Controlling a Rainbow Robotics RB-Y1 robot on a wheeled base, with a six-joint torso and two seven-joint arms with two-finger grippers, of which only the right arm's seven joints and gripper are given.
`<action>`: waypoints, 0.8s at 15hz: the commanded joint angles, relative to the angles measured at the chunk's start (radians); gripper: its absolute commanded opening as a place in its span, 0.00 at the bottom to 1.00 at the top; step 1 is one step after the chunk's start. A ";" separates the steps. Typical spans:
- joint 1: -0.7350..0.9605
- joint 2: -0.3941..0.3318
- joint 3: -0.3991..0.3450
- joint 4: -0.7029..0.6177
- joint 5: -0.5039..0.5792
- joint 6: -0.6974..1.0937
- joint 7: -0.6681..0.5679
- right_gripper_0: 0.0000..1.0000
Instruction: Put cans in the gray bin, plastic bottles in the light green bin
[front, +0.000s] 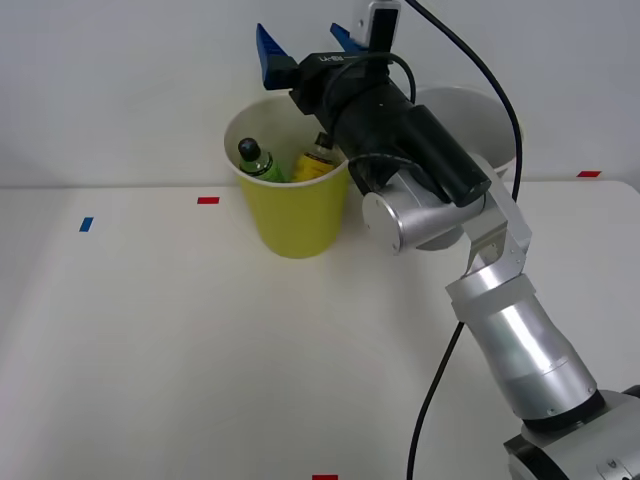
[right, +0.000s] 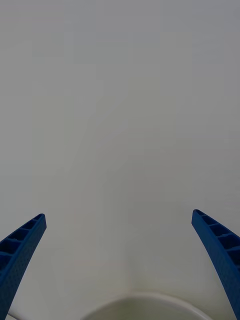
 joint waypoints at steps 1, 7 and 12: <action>0.002 -0.009 0.009 0.000 -0.001 -0.014 0.001 1.00; 0.075 -0.032 0.017 -0.094 -0.012 -0.014 -0.007 1.00; 0.302 -0.084 0.010 -0.336 -0.019 -0.015 -0.022 1.00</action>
